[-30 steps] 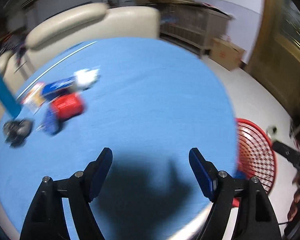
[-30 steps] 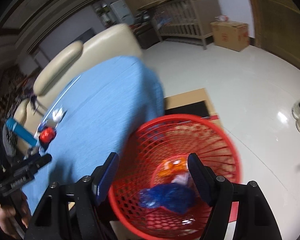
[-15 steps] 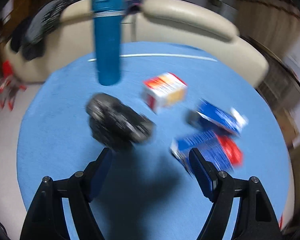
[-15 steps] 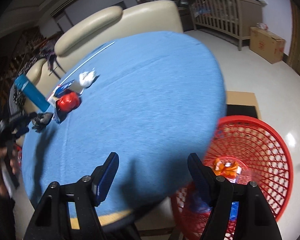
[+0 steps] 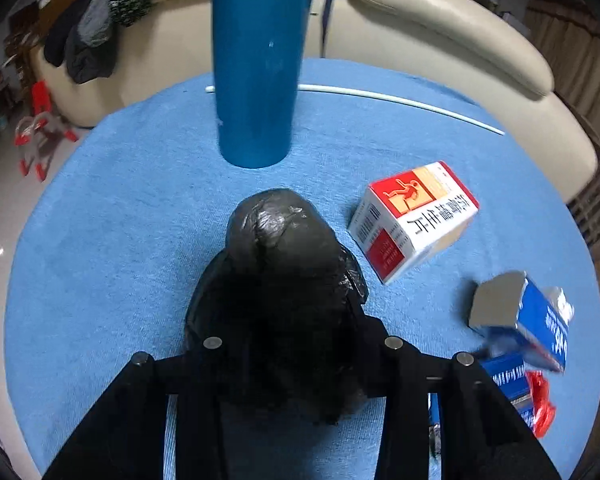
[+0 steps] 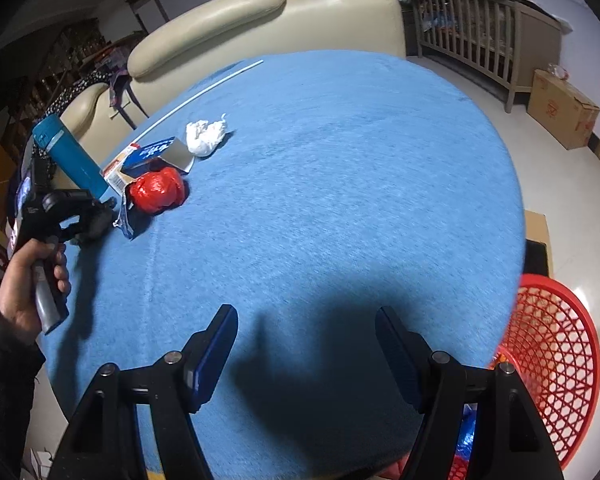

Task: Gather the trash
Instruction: 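Grasp the black plastic bag with the left tool while the right tool grasps the blue packet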

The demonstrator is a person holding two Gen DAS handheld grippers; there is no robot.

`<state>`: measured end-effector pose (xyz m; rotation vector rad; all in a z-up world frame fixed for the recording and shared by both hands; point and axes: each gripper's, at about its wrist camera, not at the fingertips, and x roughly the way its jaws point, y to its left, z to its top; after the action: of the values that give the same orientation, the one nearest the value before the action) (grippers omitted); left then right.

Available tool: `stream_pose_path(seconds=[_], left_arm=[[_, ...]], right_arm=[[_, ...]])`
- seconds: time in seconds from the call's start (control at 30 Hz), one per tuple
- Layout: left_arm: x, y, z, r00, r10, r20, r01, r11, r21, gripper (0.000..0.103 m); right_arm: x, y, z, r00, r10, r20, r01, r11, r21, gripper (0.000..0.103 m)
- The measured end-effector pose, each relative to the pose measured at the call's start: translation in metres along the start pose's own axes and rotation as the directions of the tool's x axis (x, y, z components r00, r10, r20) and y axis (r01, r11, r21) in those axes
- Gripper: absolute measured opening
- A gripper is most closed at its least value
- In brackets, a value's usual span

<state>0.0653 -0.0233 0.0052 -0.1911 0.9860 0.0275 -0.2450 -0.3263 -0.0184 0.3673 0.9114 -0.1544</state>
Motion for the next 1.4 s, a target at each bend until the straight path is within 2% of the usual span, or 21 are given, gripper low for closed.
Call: stream_pose_path(seconds=[0.2, 0.27, 0.37, 0.47, 0.6, 0.67, 0.7, 0.73, 0.83, 1.03, 1.1, 1.17, 1.23, 1.27, 1.3, 1.37, 1.4], left_arm=[[-0.015, 0.018, -0.018, 0.999, -0.039, 0.001, 0.039, 0.997, 0.070, 0.038], [-0.020, 0.025, -0.023, 0.999, -0.048, 0.000, 0.048, 0.995, 0.091, 0.038], [-0.030, 0.035, -0.035, 0.998, -0.058, -0.005, 0.058, 0.993, 0.100, 0.038], [-0.036, 0.045, -0.042, 0.998, -0.067, -0.010, 0.068, 0.993, 0.098, 0.038], [-0.050, 0.057, -0.054, 0.997, -0.079, -0.011, 0.080, 0.992, 0.099, 0.038], [-0.052, 0.059, -0.058, 0.996, -0.085, -0.012, 0.086, 0.991, 0.104, 0.038], [-0.051, 0.058, -0.056, 0.996, -0.086, -0.012, 0.086, 0.990, 0.107, 0.038], [-0.051, 0.059, -0.056, 0.996, -0.087, -0.012, 0.088, 0.990, 0.112, 0.038], [-0.054, 0.058, -0.057, 0.996, -0.091, -0.012, 0.091, 0.988, 0.125, 0.038], [-0.055, 0.057, -0.055, 0.996, -0.090, -0.011, 0.091, 0.987, 0.132, 0.038], [-0.058, 0.057, -0.057, 0.996, -0.090, -0.011, 0.090, 0.987, 0.136, 0.038], [-0.060, 0.056, -0.059, 0.996, -0.087, -0.007, 0.087, 0.986, 0.142, 0.038], [-0.060, 0.056, -0.062, 0.996, -0.085, -0.010, 0.085, 0.986, 0.143, 0.038], [-0.060, 0.055, -0.063, 0.996, -0.085, -0.011, 0.086, 0.986, 0.144, 0.038], [-0.061, 0.055, -0.064, 0.996, -0.085, -0.011, 0.086, 0.986, 0.144, 0.038], [-0.062, 0.053, -0.066, 0.996, -0.086, -0.012, 0.087, 0.985, 0.147, 0.038], [-0.063, 0.053, -0.067, 0.996, -0.084, -0.012, 0.085, 0.985, 0.149, 0.038]], right_arm=[[0.018, 0.033, 0.013, 0.999, 0.035, -0.025, -0.036, 0.998, -0.056, 0.074], [0.026, 0.054, 0.021, 0.996, 0.081, -0.033, -0.083, 0.993, -0.078, 0.074], [0.042, 0.082, 0.032, 0.987, 0.153, -0.048, -0.157, 0.983, -0.091, 0.074], [0.068, 0.117, 0.050, 0.965, 0.253, -0.074, -0.258, 0.964, -0.069, 0.074], [0.097, 0.155, 0.065, 0.952, 0.296, -0.078, -0.300, 0.953, -0.050, 0.074], [0.110, 0.163, 0.071, 0.952, 0.293, -0.084, -0.296, 0.955, -0.019, 0.073], [0.116, 0.168, 0.073, 0.953, 0.290, -0.088, -0.292, 0.956, -0.012, 0.064], [0.120, 0.172, 0.075, 0.953, 0.290, -0.089, -0.292, 0.956, -0.010, 0.046], [0.124, 0.189, 0.078, 0.946, 0.311, -0.086, -0.315, 0.948, -0.041, 0.019], [0.086, 0.200, 0.072, 0.928, 0.370, -0.041, -0.372, 0.923, -0.100, 0.017], [0.071, 0.192, 0.066, 0.919, 0.392, -0.046, -0.395, 0.914, -0.097, 0.017], [0.060, 0.180, 0.059, 0.921, 0.387, -0.046, -0.390, 0.916, -0.096, 0.017], [0.058, 0.162, 0.047, 0.925, 0.369, -0.093, -0.376, 0.924, -0.075, 0.019], [0.059, 0.155, 0.043, 0.934, 0.344, -0.099, -0.352, 0.934, -0.068, 0.020], [0.060, 0.145, 0.038, 0.951, 0.293, -0.096, -0.300, 0.952, -0.065, 0.022], [0.064, 0.129, 0.030, 0.967, 0.228, -0.114, -0.235, 0.971, -0.049, 0.045], [0.064, 0.122, 0.028, 0.972, 0.210, -0.106, -0.214, 0.976, -0.036, 0.075]])
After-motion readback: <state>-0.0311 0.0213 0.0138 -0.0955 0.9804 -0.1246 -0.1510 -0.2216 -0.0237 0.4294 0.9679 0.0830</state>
